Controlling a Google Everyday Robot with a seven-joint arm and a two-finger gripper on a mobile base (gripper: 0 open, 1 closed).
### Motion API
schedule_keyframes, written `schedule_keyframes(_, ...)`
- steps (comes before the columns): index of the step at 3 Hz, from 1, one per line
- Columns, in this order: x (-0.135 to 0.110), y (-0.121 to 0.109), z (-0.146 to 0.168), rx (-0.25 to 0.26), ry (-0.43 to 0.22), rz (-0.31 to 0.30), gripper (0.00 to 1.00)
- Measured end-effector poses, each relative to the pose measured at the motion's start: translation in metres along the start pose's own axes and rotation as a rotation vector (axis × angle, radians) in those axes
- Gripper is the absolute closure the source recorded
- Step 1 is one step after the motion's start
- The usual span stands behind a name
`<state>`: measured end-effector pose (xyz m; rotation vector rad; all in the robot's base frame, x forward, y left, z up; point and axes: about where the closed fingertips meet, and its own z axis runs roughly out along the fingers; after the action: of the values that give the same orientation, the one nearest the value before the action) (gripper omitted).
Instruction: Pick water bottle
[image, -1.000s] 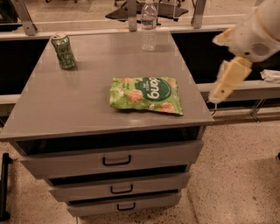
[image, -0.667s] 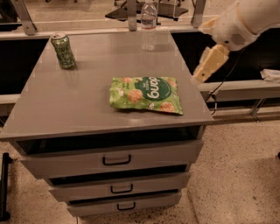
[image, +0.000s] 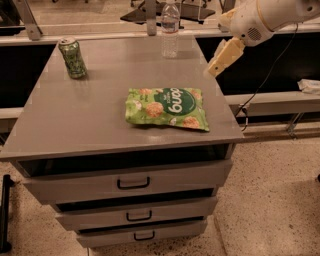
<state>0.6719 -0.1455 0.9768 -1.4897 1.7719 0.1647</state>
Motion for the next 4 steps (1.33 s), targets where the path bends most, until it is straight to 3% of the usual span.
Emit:
schedule_keyframes(1,0.003,-0.015,0.014,0.060,-0.033,0.045,0.00)
schedule_keyframes(3,0.014,-0.093,0.086,0.230,-0.241,0.211,0.00)
schedule_keyframes(4,0.007,-0.141,0.135,0.262,-0.370,0.293,0.00)
